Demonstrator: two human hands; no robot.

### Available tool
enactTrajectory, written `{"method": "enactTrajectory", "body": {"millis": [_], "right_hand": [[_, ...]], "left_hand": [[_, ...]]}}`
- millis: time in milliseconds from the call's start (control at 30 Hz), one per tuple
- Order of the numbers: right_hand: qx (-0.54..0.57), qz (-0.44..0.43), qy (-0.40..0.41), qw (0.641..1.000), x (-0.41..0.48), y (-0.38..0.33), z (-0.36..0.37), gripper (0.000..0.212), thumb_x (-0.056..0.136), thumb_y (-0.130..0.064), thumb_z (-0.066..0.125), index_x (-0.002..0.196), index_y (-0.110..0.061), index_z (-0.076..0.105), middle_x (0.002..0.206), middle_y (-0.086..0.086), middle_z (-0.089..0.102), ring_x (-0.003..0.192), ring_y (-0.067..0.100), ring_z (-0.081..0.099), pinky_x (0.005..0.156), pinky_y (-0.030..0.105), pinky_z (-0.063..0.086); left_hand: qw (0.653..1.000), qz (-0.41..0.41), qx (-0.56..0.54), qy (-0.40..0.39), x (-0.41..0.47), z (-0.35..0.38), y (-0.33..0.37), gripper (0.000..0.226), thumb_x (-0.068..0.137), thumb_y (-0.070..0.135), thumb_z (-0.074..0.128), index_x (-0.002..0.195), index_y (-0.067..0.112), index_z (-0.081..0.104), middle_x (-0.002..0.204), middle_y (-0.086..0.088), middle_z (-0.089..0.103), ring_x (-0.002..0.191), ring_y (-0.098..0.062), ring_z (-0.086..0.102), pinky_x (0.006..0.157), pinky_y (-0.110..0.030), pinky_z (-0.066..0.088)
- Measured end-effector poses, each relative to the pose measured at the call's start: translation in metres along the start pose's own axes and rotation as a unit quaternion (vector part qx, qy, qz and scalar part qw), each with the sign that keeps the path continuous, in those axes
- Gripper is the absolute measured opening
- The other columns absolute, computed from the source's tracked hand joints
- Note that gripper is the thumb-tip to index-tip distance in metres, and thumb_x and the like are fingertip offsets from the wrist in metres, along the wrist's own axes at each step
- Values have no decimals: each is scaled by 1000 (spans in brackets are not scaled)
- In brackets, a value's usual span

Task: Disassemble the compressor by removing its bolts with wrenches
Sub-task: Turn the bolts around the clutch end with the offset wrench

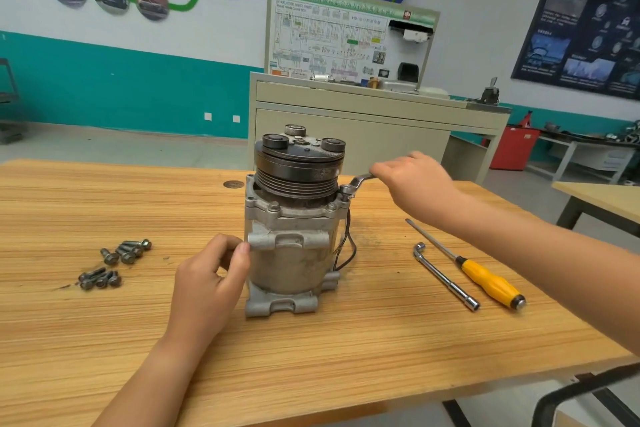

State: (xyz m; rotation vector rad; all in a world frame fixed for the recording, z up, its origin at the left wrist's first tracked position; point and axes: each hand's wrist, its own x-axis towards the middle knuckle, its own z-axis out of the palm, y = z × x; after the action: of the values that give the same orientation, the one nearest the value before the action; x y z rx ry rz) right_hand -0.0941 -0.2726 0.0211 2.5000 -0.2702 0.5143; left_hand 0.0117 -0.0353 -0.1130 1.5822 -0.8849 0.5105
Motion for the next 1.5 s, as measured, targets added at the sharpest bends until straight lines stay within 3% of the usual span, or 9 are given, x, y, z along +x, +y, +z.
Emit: {"method": "enactTrajectory", "body": {"millis": [67, 200, 400, 500, 700, 967, 1133, 1367, 1500], "right_hand": [[73, -11, 115, 991, 8, -5, 20, 23, 84, 9, 55, 102, -1, 64, 95, 14, 70, 92, 28, 65, 101, 50, 34], [153, -19, 226, 962, 30, -26, 33, 25, 74, 13, 55, 92, 2, 70, 90, 15, 71, 93, 29, 67, 96, 64, 30], [252, 30, 221, 942, 25, -19, 20, 28, 87, 3, 51, 112, 0, 62, 102, 15, 69, 88, 26, 67, 95, 50, 41], [402, 137, 156, 892, 1, -17, -3, 41, 98, -16, 41, 138, -13, 38, 87, 12, 66, 69, 20, 59, 71, 42, 49], [126, 91, 25, 988, -47, -21, -38, 41, 96, -18, 35, 136, -26, 34, 60, -3, 44, 59, 23, 49, 52, 30, 36], [16, 90, -80, 993, -34, -31, -49, 37, 90, -8, 37, 124, -20, 48, 61, -3, 33, 64, 21, 41, 48, 26, 30], [-70, 46, -105, 991, -35, -47, -63, 10, 89, -5, 42, 91, -13, 46, 56, -2, 25, 50, 19, 28, 40, 26, 18], [-98, -13, -127, 987, -34, -36, -64, 25, 92, -23, 37, 112, -9, 45, 55, -3, 30, 44, 12, 26, 38, 24, 19], [-106, -43, -163, 980, -24, -11, -59, 39, 93, -11, 35, 132, -16, 34, 58, -3, 39, 48, 10, 35, 39, 23, 20]], "left_hand": [[1000, 3, 5, 2, 0, -1, -1, 24, 81, 45, 40, 69, 30, 53, 71, 13, 61, 62, -4, 55, 54, -12, 37], [1000, 3, 10, 7, 1, -1, -2, 19, 81, 44, 41, 70, 33, 51, 73, 16, 62, 63, -1, 56, 56, -9, 37], [1000, 4, 12, 0, 1, 1, -2, 20, 81, 44, 39, 70, 33, 51, 73, 14, 61, 63, -3, 56, 56, -11, 38], [1000, -3, 6, 1, 0, 0, -2, 21, 81, 44, 39, 70, 32, 52, 70, 15, 60, 63, -4, 56, 55, -14, 38], [1000, -3, 13, -3, 1, 1, -2, 24, 82, 45, 37, 69, 31, 52, 72, 12, 60, 63, -9, 55, 56, -19, 37], [1000, -8, 2, 1, 1, 1, -2, 25, 81, 46, 39, 68, 29, 53, 73, 11, 61, 62, -9, 56, 56, -19, 38], [1000, -9, -2, 0, 1, 1, -2, 23, 81, 45, 40, 68, 31, 53, 73, 12, 61, 64, -8, 56, 56, -17, 38], [1000, -7, -5, 8, 1, 1, -3, 24, 81, 45, 41, 69, 29, 53, 55, 5, 56, 63, -10, 56, 56, -20, 39], [1000, -7, -7, 7, 1, 0, -2, 25, 81, 46, 40, 70, 27, 54, 55, 5, 56, 64, -12, 56, 56, -20, 38]]}}
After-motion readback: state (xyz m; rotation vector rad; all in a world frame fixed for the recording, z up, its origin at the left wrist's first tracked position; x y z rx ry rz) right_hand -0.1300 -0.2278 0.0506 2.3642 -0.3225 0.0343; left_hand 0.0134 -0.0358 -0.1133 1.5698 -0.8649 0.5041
